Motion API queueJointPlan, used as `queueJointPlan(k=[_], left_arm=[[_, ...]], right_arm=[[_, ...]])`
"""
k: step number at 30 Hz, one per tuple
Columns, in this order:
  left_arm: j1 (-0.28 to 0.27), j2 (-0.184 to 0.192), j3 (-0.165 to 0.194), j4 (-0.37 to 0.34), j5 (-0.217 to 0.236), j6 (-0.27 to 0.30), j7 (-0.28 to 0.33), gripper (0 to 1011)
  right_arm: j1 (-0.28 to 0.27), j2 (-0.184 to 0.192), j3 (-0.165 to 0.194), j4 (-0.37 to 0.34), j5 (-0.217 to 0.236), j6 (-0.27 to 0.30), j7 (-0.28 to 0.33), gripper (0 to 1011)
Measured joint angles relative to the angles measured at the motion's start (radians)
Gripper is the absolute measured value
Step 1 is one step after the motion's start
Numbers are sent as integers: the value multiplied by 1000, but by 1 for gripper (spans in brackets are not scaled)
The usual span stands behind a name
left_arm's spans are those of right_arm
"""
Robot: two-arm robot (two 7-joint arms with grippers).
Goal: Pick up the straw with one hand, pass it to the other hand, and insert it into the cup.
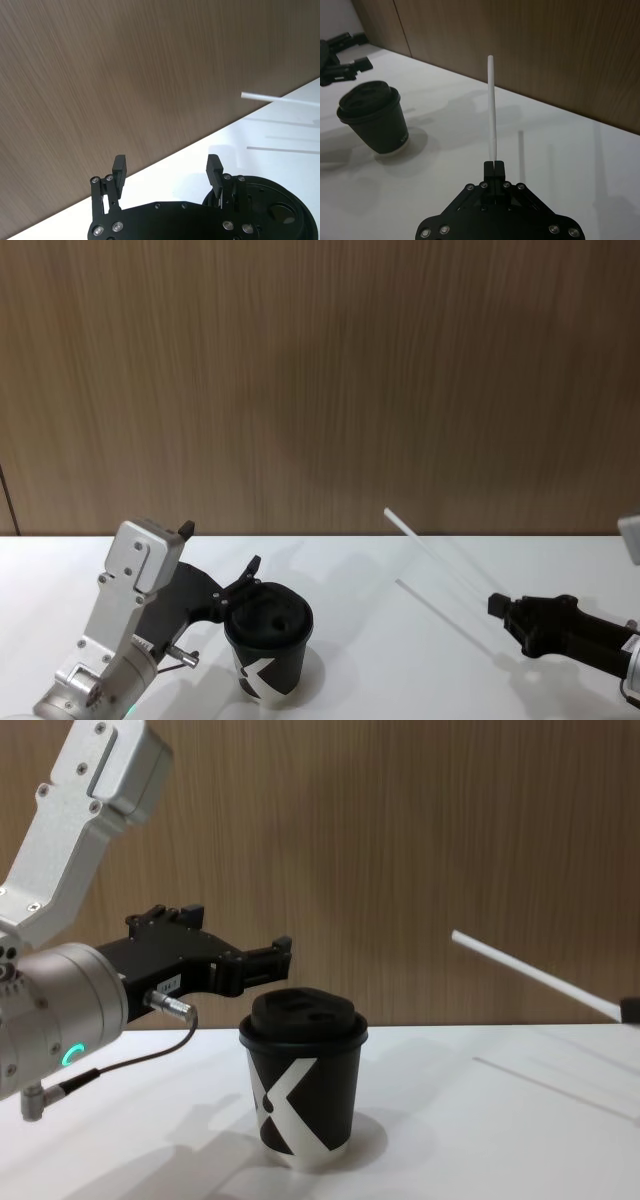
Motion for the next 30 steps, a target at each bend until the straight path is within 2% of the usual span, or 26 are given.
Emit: queueJointPlan(k=[12, 16, 21, 30], left_arm=[[0, 0, 0, 0, 0, 0, 0, 1003], [0, 0, 0, 0, 0, 0, 0, 1003], [0, 0, 0, 0, 0, 0, 0, 1003], [0, 0, 0, 0, 0, 0, 0, 1003]], right_arm=[[-68, -40, 55, -122, 111, -20, -30, 6], [-82, -59, 59, -167, 143, -24, -33, 6], [-89, -80, 54, -214, 173, -25, -32, 6], [-75, -115, 7, -285, 201, -19, -6, 6]])
